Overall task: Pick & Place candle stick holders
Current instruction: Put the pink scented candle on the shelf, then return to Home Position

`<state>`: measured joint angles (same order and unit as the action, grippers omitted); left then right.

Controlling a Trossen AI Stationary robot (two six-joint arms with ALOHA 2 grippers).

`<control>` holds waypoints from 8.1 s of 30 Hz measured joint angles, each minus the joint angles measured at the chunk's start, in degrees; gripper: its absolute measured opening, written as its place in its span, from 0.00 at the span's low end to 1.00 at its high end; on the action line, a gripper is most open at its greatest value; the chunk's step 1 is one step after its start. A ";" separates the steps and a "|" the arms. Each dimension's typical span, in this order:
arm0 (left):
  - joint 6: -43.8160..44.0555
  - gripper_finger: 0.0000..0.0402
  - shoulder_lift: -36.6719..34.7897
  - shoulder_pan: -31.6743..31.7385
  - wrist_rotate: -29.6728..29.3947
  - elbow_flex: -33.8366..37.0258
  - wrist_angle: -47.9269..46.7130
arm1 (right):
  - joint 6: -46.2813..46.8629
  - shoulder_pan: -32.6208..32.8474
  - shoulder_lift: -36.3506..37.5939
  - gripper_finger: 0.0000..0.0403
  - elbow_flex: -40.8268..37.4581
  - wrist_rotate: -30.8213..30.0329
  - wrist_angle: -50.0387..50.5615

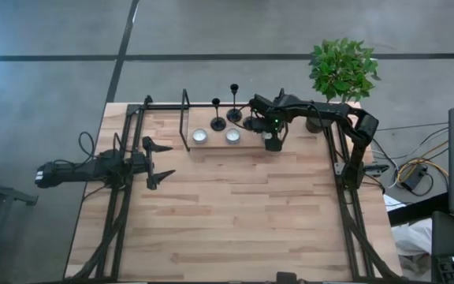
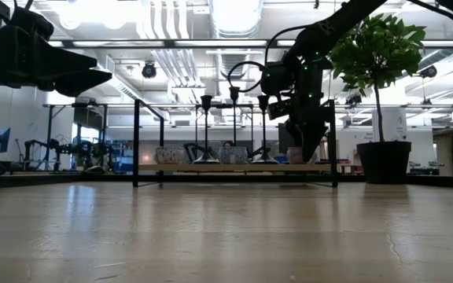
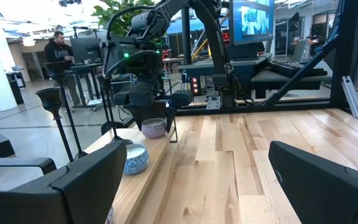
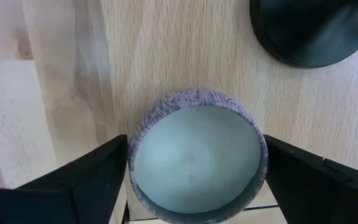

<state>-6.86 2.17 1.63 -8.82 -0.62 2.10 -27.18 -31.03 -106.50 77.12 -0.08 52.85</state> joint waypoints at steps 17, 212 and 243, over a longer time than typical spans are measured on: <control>0.00 0.99 0.00 0.00 0.00 0.01 0.00 | 1.29 -0.02 0.05 0.90 -0.07 -2.75 -0.66; 0.01 0.99 0.13 -0.02 -0.04 0.04 0.38 | 21.16 26.73 106.31 0.02 -76.61 -3.99 -54.10; -0.01 0.99 0.13 0.00 -0.04 0.01 0.40 | 21.16 26.73 106.31 0.02 -76.59 -4.02 -54.08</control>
<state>-6.87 2.31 1.63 -8.86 -0.60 2.50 -6.02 -4.29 -0.19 0.54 -4.10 -1.23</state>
